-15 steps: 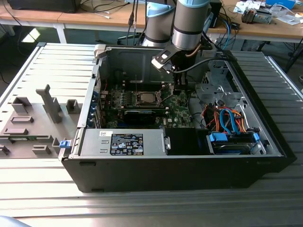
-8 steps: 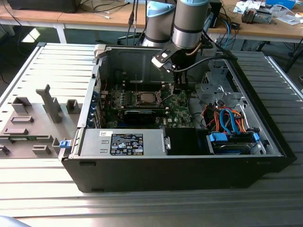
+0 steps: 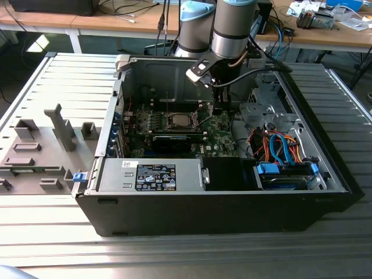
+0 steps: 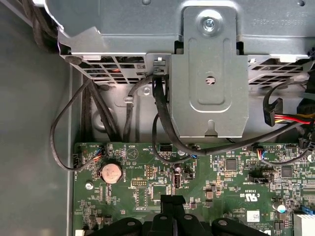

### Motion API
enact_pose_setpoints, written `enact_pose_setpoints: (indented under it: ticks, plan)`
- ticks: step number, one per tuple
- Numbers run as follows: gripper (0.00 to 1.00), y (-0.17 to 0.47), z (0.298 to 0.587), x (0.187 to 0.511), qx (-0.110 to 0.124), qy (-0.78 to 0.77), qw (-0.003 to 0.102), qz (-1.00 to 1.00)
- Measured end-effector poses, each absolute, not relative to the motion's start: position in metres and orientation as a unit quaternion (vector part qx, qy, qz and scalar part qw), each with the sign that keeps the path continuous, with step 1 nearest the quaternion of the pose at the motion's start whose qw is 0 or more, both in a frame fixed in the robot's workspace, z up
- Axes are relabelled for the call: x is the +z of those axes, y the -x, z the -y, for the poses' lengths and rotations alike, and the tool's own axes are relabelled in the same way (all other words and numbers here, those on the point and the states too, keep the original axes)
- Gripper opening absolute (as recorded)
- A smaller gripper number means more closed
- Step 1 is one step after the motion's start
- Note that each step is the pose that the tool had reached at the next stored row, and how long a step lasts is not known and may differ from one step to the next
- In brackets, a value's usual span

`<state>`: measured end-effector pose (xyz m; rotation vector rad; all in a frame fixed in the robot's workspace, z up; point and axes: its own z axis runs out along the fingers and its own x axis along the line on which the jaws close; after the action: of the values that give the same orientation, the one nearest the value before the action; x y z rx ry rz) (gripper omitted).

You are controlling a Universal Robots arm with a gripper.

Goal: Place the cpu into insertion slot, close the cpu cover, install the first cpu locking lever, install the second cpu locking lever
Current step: 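Close the cpu cover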

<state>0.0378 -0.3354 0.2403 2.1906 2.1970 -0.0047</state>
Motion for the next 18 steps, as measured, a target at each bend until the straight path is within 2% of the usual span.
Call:
enact_pose_setpoints:
  ticks: [18]
  plan:
    - [0.11, -0.037, 0.335, 0.251, -0.001, -0.706, 0.020, -0.708]
